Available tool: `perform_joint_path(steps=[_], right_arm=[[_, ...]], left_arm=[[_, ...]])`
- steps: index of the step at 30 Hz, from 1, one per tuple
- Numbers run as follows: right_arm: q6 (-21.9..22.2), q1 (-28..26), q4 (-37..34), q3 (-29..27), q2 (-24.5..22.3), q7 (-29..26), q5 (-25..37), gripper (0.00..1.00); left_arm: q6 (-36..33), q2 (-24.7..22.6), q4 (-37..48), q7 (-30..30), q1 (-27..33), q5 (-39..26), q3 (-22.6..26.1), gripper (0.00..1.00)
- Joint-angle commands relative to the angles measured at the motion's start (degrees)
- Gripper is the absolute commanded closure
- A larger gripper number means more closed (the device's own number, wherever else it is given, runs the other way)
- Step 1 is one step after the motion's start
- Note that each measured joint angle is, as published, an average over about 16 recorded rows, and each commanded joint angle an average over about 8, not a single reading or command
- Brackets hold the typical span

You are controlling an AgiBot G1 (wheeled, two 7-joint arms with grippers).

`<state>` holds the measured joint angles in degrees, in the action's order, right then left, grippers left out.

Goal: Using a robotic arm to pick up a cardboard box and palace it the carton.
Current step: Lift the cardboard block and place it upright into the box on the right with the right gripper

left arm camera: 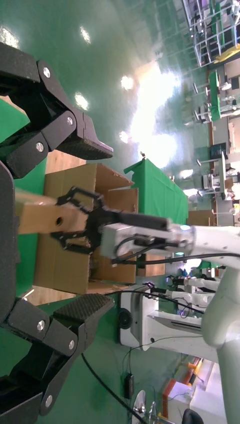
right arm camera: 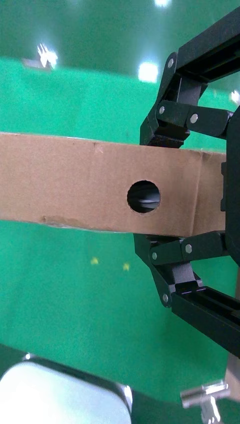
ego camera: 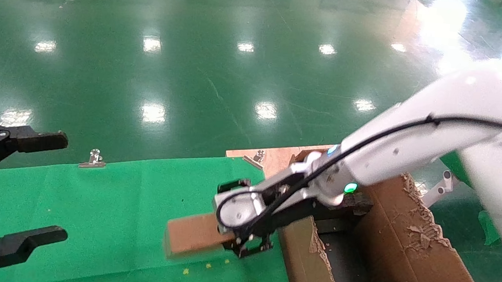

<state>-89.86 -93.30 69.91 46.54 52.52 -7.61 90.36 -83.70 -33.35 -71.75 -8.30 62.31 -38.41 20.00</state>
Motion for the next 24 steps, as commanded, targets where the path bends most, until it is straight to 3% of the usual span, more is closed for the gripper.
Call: perform_joint_path(steps=[1,13,24], right_arm=[[-0.59,-1.66,-1.31,-0.5,-0.01,0.88,-1.23,1.0],[-1.75,-20.31,-11.46,9.28,-2.74,8.73,-12.82,1.0],[-1.84,-29.54,-15.6,23.32,-6.42,12.36,-22.64,1.0]], left_arm=[[0.0,0.0,0.0,0.0,0.0,0.0,0.0,0.0],[0.0,0.0,0.0,0.0,0.0,0.0,0.01,0.0],[0.0,0.0,0.0,0.0,0.0,0.01,0.01,0.0]])
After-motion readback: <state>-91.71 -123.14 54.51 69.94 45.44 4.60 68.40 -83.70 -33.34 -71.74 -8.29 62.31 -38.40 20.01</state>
